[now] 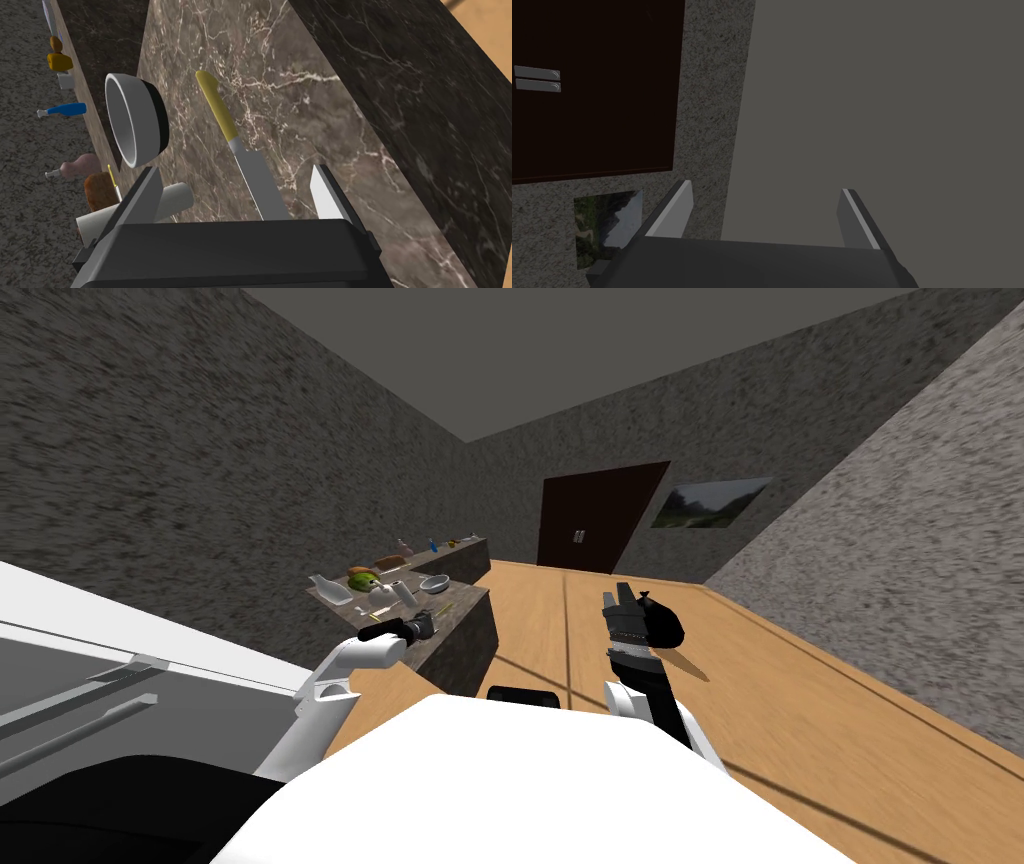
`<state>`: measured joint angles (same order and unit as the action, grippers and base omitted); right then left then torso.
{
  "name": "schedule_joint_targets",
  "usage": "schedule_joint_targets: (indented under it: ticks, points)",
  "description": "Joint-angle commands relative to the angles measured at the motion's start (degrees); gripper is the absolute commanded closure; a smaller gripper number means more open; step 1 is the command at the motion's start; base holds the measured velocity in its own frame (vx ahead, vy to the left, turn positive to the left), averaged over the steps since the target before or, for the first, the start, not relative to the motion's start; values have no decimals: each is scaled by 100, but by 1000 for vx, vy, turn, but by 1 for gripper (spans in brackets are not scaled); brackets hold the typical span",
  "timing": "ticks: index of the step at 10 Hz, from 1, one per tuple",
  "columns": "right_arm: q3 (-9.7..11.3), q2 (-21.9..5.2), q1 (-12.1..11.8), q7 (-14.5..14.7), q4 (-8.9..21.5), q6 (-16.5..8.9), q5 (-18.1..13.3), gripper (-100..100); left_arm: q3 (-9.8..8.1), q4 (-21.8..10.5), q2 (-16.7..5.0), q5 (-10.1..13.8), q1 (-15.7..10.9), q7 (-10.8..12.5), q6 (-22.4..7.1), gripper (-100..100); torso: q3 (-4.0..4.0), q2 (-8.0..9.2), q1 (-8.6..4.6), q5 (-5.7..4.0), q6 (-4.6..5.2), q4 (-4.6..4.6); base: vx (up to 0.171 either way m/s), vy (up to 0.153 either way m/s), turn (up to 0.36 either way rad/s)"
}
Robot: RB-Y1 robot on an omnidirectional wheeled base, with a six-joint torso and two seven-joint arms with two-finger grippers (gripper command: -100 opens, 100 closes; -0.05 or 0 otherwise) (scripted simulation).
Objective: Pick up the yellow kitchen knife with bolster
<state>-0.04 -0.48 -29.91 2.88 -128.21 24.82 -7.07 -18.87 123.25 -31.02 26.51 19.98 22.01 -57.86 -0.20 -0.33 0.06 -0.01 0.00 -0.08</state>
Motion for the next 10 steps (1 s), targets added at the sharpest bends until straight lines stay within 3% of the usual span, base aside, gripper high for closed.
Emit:
schedule_joint_targets:
  ticks: [1, 4, 5, 7, 10]
  points:
    - [0, 0, 0, 0, 0, 0, 0, 0, -48, -49, -52, 71, -38, 109, -286, -100, 0, 0, 0, 0, 0, 0, 91, -21, 54]
    - [0, 0, 0, 0, 0, 0, 0, 0, -147, -187, -154, 241, -75, 285, -733, -100, -4, -8, -1, 0, 0, -2, 84, -13, 53]
    - [0, 0, 0, 0, 0, 0, 0, 0, -245, -329, -253, 411, -111, 463, -926, -100, -6, -8, 0, 0, 3, -3, 129, -12, 82]
    - [0, 0, 0, 0, 0, 0, 0, 0, -245, -329, -253, 411, -111, 463, -1098, -100, -10, -14, -3, 0, 3, -5, 74, -18, 30]
    - [0, 0, 1, 0, 0, 0, 0, 0, -434, -616, -436, 749, -181, 818, -1623, -100, -2, -2, 2, 1, 3, -1, 100, 0, 81]
